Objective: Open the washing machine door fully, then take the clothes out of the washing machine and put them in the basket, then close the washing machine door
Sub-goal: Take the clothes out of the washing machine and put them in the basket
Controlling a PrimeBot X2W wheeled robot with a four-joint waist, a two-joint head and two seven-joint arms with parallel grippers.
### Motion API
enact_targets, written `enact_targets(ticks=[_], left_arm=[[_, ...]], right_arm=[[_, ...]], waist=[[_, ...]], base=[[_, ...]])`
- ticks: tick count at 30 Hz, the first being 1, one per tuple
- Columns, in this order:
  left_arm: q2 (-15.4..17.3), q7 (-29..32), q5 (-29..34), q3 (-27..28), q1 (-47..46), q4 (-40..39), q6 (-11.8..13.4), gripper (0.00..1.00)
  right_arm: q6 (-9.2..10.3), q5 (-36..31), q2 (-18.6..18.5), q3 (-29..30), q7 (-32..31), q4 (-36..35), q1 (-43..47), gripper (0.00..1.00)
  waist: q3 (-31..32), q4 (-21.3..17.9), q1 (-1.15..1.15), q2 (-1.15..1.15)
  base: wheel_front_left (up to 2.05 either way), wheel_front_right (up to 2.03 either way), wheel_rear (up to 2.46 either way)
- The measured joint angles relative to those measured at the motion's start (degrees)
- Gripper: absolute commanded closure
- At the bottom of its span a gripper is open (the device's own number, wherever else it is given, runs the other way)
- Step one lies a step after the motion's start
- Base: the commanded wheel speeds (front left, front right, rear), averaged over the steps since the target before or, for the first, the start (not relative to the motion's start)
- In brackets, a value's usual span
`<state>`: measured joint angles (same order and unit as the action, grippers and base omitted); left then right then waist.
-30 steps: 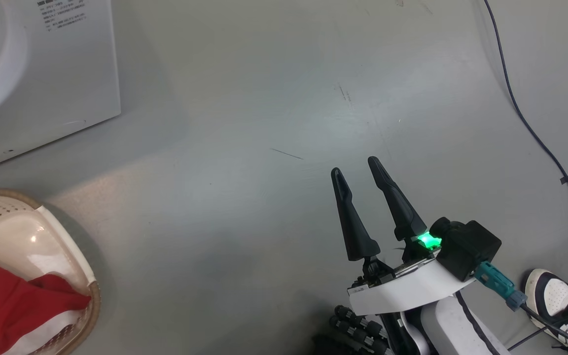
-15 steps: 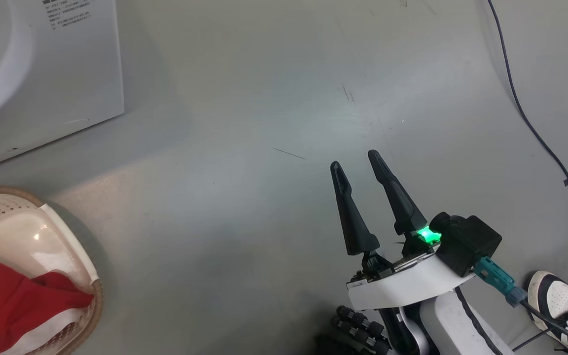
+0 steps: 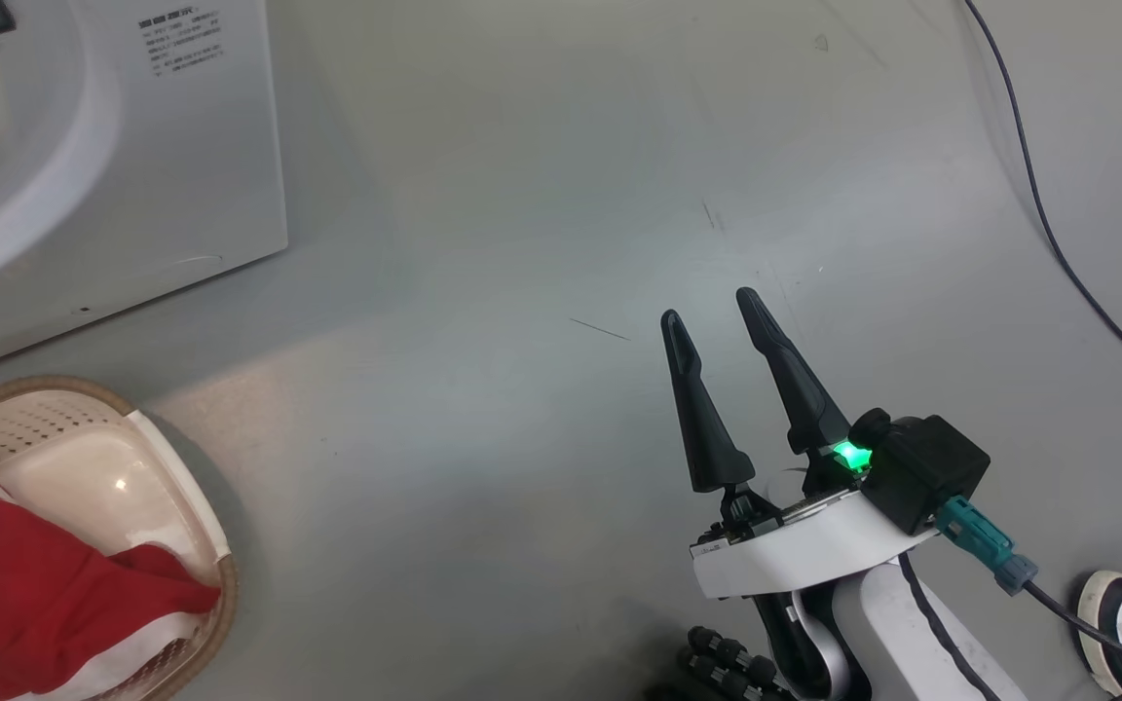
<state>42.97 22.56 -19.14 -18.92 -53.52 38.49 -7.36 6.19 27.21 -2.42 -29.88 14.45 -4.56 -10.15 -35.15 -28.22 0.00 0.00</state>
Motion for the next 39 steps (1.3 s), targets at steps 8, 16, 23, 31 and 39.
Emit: enact_targets(ticks=[8, 16, 23, 31, 39], left_arm=[[-3.7, -5.4, -0.8, -0.5, 0.1, 1.7, 0.0, 1.0], [-7.8, -11.2, -1.8, -1.3, 1.6, 3.5, 0.0, 1.0], [-10.9, -15.7, -3.6, -1.9, 3.9, 4.9, 0.0, 1.0], [-13.5, -21.2, -4.9, -2.2, 7.4, 6.2, 0.0, 1.0], [-16.1, -26.9, -7.3, -2.7, 10.8, 6.5, 0.0, 1.0]], right_arm=[[0.0, -1.3, 0.0, 0.9, 0.0, 1.5, 0.0, 0.0], [0.0, -2.5, -0.1, 2.4, 0.0, 3.2, 0.0, 0.0], [-0.07, -3.2, -0.2, 4.1, 0.0, 4.1, 0.0, 0.0], [-0.59, -4.2, -0.2, 6.1, 0.0, 5.2, 0.4, 0.0], [-1.49, -4.7, -0.4, 7.8, 0.0, 6.1, 2.2, 0.0]], waist=[[2.9, 1.8, 0.0, 0.0], [6.5, 3.9, 0.0, 0.0], [9.7, 6.2, 0.0, 0.0], [13.3, 8.9, 0.0, 0.0], [16.9, 11.5, 0.0, 0.0]], base=[[0.0, 0.0, 0.0], [0.0, 0.0, 0.0], [0.0, 0.0, 0.0], [0.0, 0.0, 0.0], [0.0, 0.0, 0.0]])
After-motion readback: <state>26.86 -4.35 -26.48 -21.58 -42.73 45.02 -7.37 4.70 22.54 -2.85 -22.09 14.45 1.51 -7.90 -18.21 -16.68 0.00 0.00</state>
